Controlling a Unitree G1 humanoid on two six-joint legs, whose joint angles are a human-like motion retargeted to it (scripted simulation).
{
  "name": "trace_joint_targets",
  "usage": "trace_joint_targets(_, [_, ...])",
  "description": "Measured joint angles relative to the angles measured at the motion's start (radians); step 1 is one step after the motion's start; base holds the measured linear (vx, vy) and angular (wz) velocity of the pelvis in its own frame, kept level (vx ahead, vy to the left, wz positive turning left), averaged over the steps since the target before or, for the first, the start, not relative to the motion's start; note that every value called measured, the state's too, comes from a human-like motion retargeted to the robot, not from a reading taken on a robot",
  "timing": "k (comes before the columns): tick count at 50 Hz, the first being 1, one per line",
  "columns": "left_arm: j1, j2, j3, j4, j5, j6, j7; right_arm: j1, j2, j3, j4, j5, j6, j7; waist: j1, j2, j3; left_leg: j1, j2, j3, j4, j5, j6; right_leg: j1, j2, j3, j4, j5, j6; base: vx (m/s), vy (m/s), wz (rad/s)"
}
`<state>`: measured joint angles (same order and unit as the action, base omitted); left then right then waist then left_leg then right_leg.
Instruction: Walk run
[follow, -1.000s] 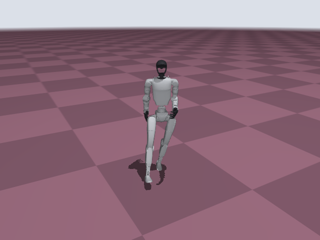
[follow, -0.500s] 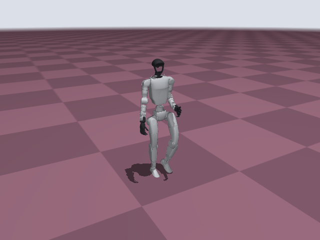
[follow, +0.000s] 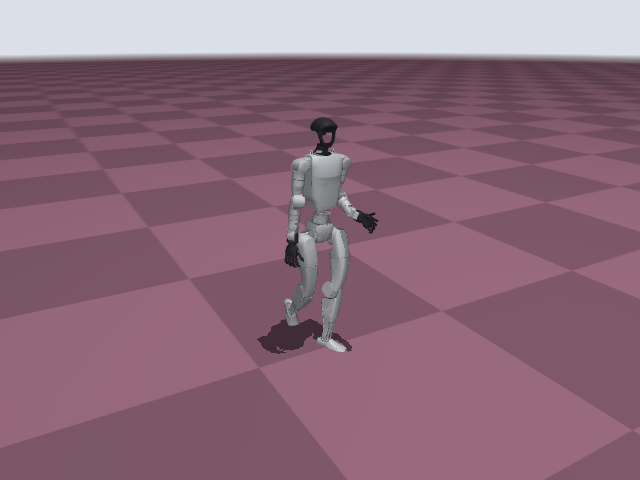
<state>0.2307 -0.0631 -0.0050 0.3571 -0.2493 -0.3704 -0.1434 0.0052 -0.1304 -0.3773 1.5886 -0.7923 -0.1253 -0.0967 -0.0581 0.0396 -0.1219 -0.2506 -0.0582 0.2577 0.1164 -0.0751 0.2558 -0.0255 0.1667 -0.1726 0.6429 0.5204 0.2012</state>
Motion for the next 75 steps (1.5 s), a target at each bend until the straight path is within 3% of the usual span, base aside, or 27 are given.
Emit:
trace_joint_targets(3, [-0.053, -0.009, -0.010, 0.005, -0.011, 0.004, 0.027, 0.064, 0.003, -0.030, 0.013, -0.013, 0.017, -0.001, -0.009, 0.036, 0.023, 0.054, 0.015, -0.021, 0.002, -0.032, -0.015, -0.099, 0.004, 0.052, 0.071, -0.178, -0.061, 0.63, -0.07, 0.69])
trace_joint_targets(7, [-0.088, -0.012, -0.046, -0.013, -0.001, -0.014, 0.043, 0.149, 0.010, -0.083, 0.037, 0.029, 0.008, -0.028, -0.120, 0.079, 0.056, 0.129, -0.001, -0.152, -0.021, -0.049, -0.024, -0.211, -0.102, 0.000, -0.008, -0.383, -0.119, 0.60, -0.09, 1.77])
trace_joint_targets(13, [-0.107, 0.015, -0.061, -0.037, 0.000, -0.023, -0.011, 0.217, 0.009, -0.129, 0.103, 0.119, 0.028, 0.002, -0.195, 0.024, 0.092, 0.255, -0.092, -0.267, -0.034, -0.101, -0.030, -0.285, -0.270, 0.051, -0.424, -0.422, -0.104, 0.63, -0.24, 1.14])
trace_joint_targets(17, [-0.081, 0.038, -0.056, -0.043, -0.003, -0.025, -0.029, 0.232, 0.011, -0.124, 0.111, 0.128, 0.044, 0.022, -0.201, 0.012, 0.106, 0.347, -0.090, -0.306, -0.044, -0.136, -0.058, -0.345, -0.265, 0.176, -0.642, -0.503, -0.086, 0.66, -0.31, 0.42])
trace_joint_targets(20, [-0.049, 0.042, -0.056, -0.036, -0.008, -0.029, -0.033, 0.226, 0.004, -0.116, 0.111, 0.111, 0.048, 0.033, -0.182, 0.017, 0.095, 0.389, -0.079, -0.310, -0.035, -0.152, -0.074, -0.355, -0.246, 0.195, -0.695, -0.505, -0.093, 0.76, -0.34, 0.16])
trace_joint_targets(22, [-0.031, 0.036, -0.057, -0.022, -0.016, -0.024, -0.036, 0.213, -0.002, -0.113, 0.111, 0.104, 0.047, 0.034, -0.193, 0.018, 0.082, 0.406, -0.076, -0.330, -0.016, -0.136, -0.095, -0.353, -0.237, 0.195, -0.639, -0.485, -0.147, 0.83, -0.39, 0.83])
trace_joint_targets(25, [-0.003, 0.024, -0.065, 0.003, -0.027, -0.014, -0.036, 0.194, -0.009, -0.119, 0.104, 0.106, 0.044, 0.027, -0.259, 0.028, 0.060, 0.420, -0.056, -0.408, 0.044, -0.040, -0.153, -0.318, -0.252, 0.125, -0.597, -0.420, -0.127, 0.76, -0.39, 1.57])
trace_joint_targets(27, [0.017, 0.012, -0.056, 0.016, -0.019, -0.012, -0.041, 0.179, -0.011, -0.110, 0.094, 0.120, 0.040, 0.025, -0.262, 0.033, 0.038, 0.407, -0.036, -0.408, 0.112, 0.102, -0.215, -0.286, -0.250, 0.113, -0.577, -0.417, -0.127, 0.90, -0.56, 0.89])
trace_joint_targets(30, [0.046, -0.011, -0.050, 0.022, 0.006, -0.005, -0.052, 0.128, -0.022, -0.086, 0.090, 0.156, 0.036, 0.037, -0.248, 0.023, 0.025, 0.337, -0.033, -0.413, 0.318, 0.375, -0.341, -0.238, -0.254, 0.080, -0.558, -0.447, -0.182, 0.76, -0.48, 0.50])
trace_joint_targets(32, [0.054, -0.017, -0.037, 0.013, 0.015, -0.005, -0.056, 0.073, -0.034, -0.060, 0.083, 0.158, 0.039, 0.047, -0.241, -0.013, 0.016, 0.246, -0.035, -0.329, 0.512, 0.492, -0.380, -0.200, -0.266, 0.061, -0.564, -0.466, -0.226, 0.70, -0.48, 0.27])
trace_joint_targets(33, [0.055, -0.017, -0.031, 0.008, 0.019, -0.008, -0.063, 0.044, -0.038, -0.051, 0.076, 0.153, 0.043, 0.048, -0.240, -0.026, 0.010, 0.196, -0.013, -0.274, 0.602, 0.550, -0.359, -0.182, -0.264, 0.063, -0.566, -0.484, -0.243, 0.59, -0.42, 0.54])
trace_joint_targets(35, [0.051, -0.017, -0.021, 0.006, 0.024, -0.014, -0.082, -0.014, -0.043, -0.036, 0.051, 0.139, 0.051, 0.048, -0.258, -0.034, 0.006, 0.097, 0.030, -0.233, 0.738, 0.529, -0.286, -0.142, -0.263, 0.021, -0.571, -0.512, -0.259, 0.51, -0.38, 0.87])
trace_joint_targets(37, [0.047, -0.018, -0.011, 0.005, 0.024, -0.010, -0.092, -0.069, -0.047, -0.028, 0.010, 0.114, 0.049, 0.046, -0.250, -0.046, 0.010, 0.020, 0.056, -0.173, 0.797, 0.405, -0.230, -0.104, -0.255, 0.002, -0.586, -0.525, -0.265, 0.51, -0.39, 0.38])
trace_joint_targets(40, [0.051, -0.017, 0.003, -0.009, 0.022, -0.011, -0.084, -0.136, -0.044, -0.010, -0.079, 0.078, 0.029, 0.044, -0.184, -0.076, 0.017, -0.089, 0.047, -0.085, 0.782, 0.276, -0.190, -0.060, -0.231, 0.039, -0.605, -0.540, -0.280, 0.57, -0.39, -0.61])
trace_joint_targets(43, [0.052, -0.014, 0.014, -0.026, 0.026, -0.015, -0.081, -0.190, -0.040, 0.007, -0.170, 0.074, -0.009, 0.049, -0.134, -0.082, 0.023, -0.184, 0.061, -0.032, 0.650, 0.166, -0.179, -0.021, -0.198, 0.037, -0.619, -0.562, -0.295, 0.62, -0.36, -0.46])
trace_joint_targets(48, [0.054, -0.020, 0.021, -0.038, 0.021, -0.015, -0.072, -0.250, -0.037, 0.022, -0.268, 0.093, -0.066, 0.060, -0.103, -0.057, 0.043, -0.227, 0.088, 0.094, 0.208, 0.154, -0.132, 0.059, -0.115, 0.031, -0.629, -0.616, -0.325, 0.57, -0.27, -0.02])
trace_joint_targets(52, [0.044, -0.028, 0.026, -0.030, 0.011, -0.010, -0.063, -0.258, -0.033, 0.022, -0.284, 0.098, -0.084, 0.061, -0.078, -0.063, 0.043, -0.232, -0.003, 0.056, -0.076, 0.080, -0.125, 0.127, -0.094, -0.008, -0.633, -0.641, -0.329, 0.81, -0.23, -0.11])
trace_joint_targets(55, [0.044, -0.033, 0.033, -0.025, 0.013, -0.006, -0.071, -0.232, -0.022, 0.017, -0.249, 0.079, -0.077, 0.051, -0.054, -0.091, 0.033, -0.214, -0.023, 0.060, -0.095, 0.104, -0.070, 0.161, -0.105, 0.016, -0.599, -0.621, -0.307, 0.79, -0.13, -0.30])
trace_joint_targets(58, [0.041, -0.033, 0.037, -0.014, 0.018, -0.003, -0.081, -0.173, -0.010, 0.005, -0.183, 0.045, -0.057, 0.038, -0.024, -0.094, 0.010, -0.191, -0.014, 0.076, -0.053, 0.154, -0.075, 0.190, -0.103, 0.015, -0.552, -0.519, -0.242, 0.99, -0.09, -0.36])
trace_joint_targets(60, [0.040, -0.033, 0.037, -0.007, 0.018, -0.001, -0.085, -0.117, 0.000, 0.002, -0.133, 0.026, -0.031, 0.027, -0.024, -0.095, -0.008, -0.168, -0.018, 0.075, -0.034, 0.177, -0.074, 0.199, -0.112, -0.019, -0.500, -0.383, -0.189, 0.90, -0.05, -0.03])
trace_joint_targets(63, [0.024, -0.023, 0.031, -0.002, 0.007, 0.004, -0.086, -0.028, 0.010, 0.004, -0.050, 0.024, 0.007, 0.013, -0.033, -0.079, -0.005, -0.134, -0.002, 0.020, 0.021, 0.117, -0.056, 0.161, -0.102, 0.003, -0.334, -0.119, -0.107, 1.01, -0.05, 0.26])
trace_joint_targets(65, [0.010, -0.011, 0.014, -0.008, 0.002, 0.004, -0.079, 0.033, 0.012, -0.001, -0.002, 0.029, 0.014, 0.019, -0.050, -0.025, 0.012, -0.070, 0.037, -0.022, 0.009, 0.083, -0.060, 0.108, -0.075, -0.074, -0.176, -0.017, -0.124, 0.80, -0.05, 0.43])
trace_joint_targets(67, [-0.015, 0.002, 0.003, -0.013, -0.001, 0.003, -0.069, 0.086, 0.010, -0.010, 0.027, 0.026, 0.017, 0.046, -0.035, 0.008, 0.025, -0.018, 0.064, -0.026, 0.003, 0.047, -0.072, 0.047, -0.079, -0.097, -0.045, -0.040, -0.137, 0.82, -0.05, -0.28])
trace_joint_targets(70, [-0.066, 0.025, -0.016, -0.007, -0.007, 0.008, -0.059, 0.162, 0.014, -0.055, 0.039, 0.014, 0.032, 0.086, -0.068, 0.043, 0.048, 0.039, 0.066, -0.077, -0.005, 0.017, -0.086, -0.090, -0.063, -0.074, 0.079, -0.216, -0.147, 0.68, -0.05, 0.70])
trace_joint_targets(75, [-0.096, 0.059, -0.053, -0.027, -0.002, -0.007, -0.047, 0.273, 0.016, -0.095, 0.061, 0.041, 0.023, 0.107, -0.161, 0.064, 0.073, 0.139, 0.027, -0.177, -0.041, -0.018, -0.093, -0.232, -0.093, -0.002, -0.074, -0.389, -0.123, 0.68, -0.11, 1.14])
